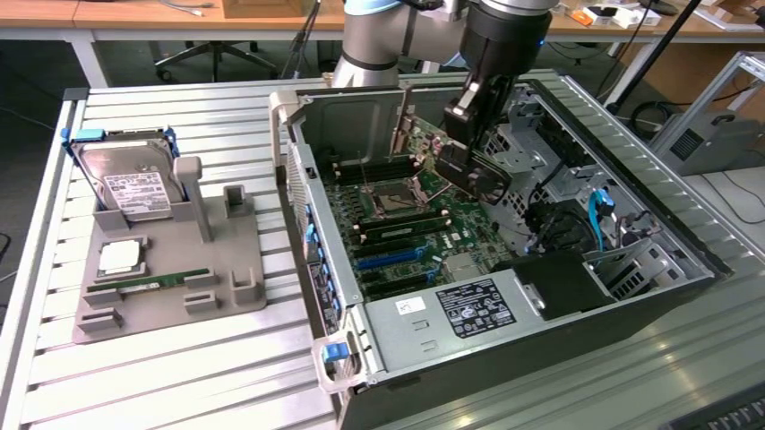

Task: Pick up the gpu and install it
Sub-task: 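Insert the gpu into the slot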

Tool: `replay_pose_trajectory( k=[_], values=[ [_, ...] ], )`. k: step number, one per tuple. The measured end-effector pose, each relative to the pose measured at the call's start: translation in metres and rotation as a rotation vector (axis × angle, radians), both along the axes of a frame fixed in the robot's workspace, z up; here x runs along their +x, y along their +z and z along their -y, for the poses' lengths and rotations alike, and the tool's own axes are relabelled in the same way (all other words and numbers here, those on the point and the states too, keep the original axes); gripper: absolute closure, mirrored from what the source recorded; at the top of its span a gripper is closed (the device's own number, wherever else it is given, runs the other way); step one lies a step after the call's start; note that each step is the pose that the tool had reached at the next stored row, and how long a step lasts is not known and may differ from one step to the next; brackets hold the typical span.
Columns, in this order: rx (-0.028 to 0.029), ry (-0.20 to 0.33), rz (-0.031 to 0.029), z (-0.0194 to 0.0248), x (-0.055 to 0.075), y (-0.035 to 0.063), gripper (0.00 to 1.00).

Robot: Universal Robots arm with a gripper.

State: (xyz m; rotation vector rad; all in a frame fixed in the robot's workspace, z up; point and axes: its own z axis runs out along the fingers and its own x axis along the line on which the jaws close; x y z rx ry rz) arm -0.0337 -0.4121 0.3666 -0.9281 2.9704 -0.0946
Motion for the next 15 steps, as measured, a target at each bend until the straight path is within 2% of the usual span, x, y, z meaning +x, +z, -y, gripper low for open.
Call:
replay_pose_trajectory(
  k=[15],
  values=[
    [-0.0001, 0.027, 0.0, 0.0004, 0.0, -0.0002, 0.73]
  ],
)
